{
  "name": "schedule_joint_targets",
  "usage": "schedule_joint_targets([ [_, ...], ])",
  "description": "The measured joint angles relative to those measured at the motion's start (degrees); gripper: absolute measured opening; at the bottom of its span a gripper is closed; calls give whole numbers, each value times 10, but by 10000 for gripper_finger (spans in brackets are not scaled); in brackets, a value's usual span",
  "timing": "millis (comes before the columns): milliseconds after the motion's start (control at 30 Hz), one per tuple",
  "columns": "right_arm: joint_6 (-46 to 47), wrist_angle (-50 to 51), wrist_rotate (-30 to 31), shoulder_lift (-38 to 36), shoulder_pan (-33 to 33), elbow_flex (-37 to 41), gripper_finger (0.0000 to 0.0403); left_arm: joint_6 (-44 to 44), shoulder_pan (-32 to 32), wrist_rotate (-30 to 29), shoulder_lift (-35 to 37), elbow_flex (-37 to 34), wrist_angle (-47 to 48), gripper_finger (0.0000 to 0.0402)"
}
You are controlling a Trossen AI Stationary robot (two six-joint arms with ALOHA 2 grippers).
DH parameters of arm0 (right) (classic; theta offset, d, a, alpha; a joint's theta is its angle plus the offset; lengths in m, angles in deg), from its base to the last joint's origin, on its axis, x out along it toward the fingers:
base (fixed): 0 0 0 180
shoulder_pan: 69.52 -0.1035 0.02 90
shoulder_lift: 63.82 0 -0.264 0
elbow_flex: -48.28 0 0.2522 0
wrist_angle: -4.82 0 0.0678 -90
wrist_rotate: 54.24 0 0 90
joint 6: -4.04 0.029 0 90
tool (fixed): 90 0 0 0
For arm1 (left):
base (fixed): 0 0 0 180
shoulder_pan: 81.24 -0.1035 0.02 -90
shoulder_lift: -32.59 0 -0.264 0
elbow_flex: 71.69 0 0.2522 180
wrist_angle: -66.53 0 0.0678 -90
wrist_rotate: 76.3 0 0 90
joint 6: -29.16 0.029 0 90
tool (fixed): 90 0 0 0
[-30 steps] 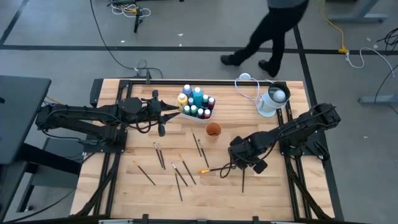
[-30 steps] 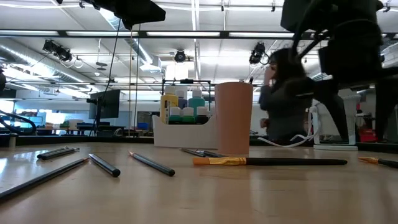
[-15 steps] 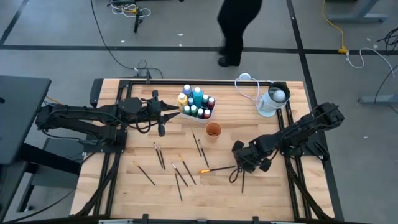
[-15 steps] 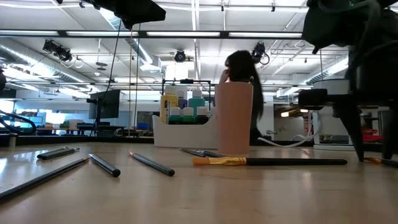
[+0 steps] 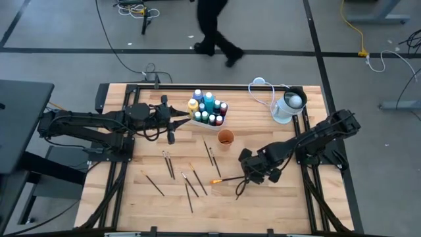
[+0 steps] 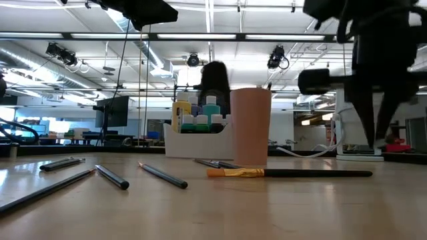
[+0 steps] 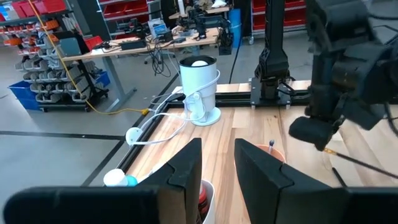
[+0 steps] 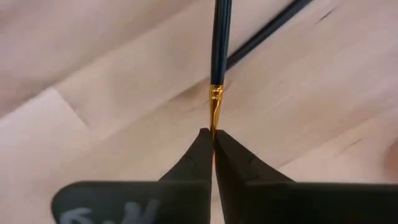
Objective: Pick & Place Paint Supplies
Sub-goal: Put the black paint brush into the orange cup
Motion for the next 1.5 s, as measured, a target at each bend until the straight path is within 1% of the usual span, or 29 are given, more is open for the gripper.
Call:
schedule_joint_targets([
  [133, -3, 11, -3, -2, 0, -69, 4, 0, 0, 1, 0, 0, 0, 103],
  [200, -3, 31, 30, -1, 1, -98, 3, 0, 0, 1, 0, 0, 0, 103],
  [267, -4, 47, 85, -2, 1, -131, 3, 0, 0, 1, 0, 0, 0, 103],
  [367, -17, 120, 177, -2, 1, -174, 2, 0, 0, 1, 0, 0, 0, 103],
  [433, -32, 148, 236, -3, 1, -201, 2, 0, 0, 1, 0, 0, 0, 103],
  [533, -65, 181, 305, -3, 1, -227, 2, 0, 0, 2, 0, 0, 1, 103],
  [700, -165, 190, 422, -3, 2, -247, 1, 0, 0, 2, 0, 0, 1, 103],
  [767, -196, 189, 474, -3, 5, -250, 1, 0, 0, 2, 0, 0, 1, 103],
  [833, -221, 192, 510, -3, 12, -250, 1, 0, 0, 2, 0, 0, 1, 103],
  [1167, -264, 203, 582, -8, 38, -250, 1, 0, 0, 2, 0, 0, 1, 103],
  [1333, -271, 211, 597, -27, 38, -250, 1, 0, 0, 2, 0, 0, 2, 103],
  [1500, -273, 221, 637, -52, 44, -250, 1, 4, 0, 2, 0, 0, 1, 103],
])
